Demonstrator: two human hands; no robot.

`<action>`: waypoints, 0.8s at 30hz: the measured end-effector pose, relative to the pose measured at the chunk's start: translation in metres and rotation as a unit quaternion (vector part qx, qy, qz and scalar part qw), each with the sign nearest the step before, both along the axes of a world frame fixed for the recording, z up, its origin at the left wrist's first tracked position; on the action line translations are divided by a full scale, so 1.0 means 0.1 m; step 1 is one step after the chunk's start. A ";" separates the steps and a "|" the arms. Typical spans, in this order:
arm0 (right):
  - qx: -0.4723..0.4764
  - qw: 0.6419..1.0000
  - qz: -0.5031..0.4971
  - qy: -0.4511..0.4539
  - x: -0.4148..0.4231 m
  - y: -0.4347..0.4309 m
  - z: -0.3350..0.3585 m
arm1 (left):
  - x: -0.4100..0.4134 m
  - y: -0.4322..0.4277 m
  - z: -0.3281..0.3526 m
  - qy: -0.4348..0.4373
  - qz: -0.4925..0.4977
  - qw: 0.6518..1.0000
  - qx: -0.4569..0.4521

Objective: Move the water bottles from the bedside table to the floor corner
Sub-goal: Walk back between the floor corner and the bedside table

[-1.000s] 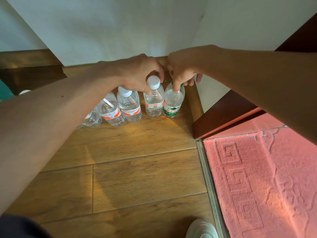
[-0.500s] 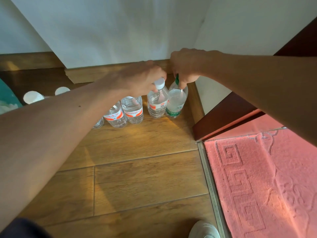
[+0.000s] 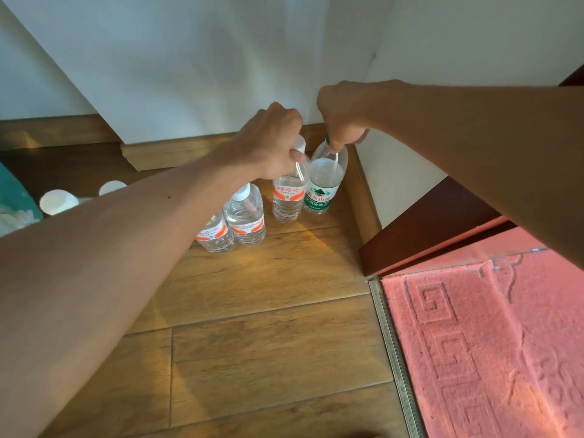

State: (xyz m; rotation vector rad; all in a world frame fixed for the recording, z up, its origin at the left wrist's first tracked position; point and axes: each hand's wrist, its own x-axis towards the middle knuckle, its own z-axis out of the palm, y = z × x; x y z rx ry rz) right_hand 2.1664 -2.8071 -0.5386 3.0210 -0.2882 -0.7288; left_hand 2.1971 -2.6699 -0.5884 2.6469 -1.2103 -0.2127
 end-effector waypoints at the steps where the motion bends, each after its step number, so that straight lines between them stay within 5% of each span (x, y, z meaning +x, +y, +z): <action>1: 0.016 1.000 -0.015 0.001 0.02 -0.02 0.01 | 0.01 -0.02 0.01 0.007 0.013 1.000 -0.005; 9: 0.098 0.990 -0.094 -0.041 0.23 -0.16 0.05 | 0.20 -0.16 -0.05 0.005 0.068 0.996 -0.060; 24: 0.067 0.975 -0.130 -0.167 0.31 -0.29 0.00 | 0.41 -0.62 -0.12 -0.005 0.167 0.978 -0.127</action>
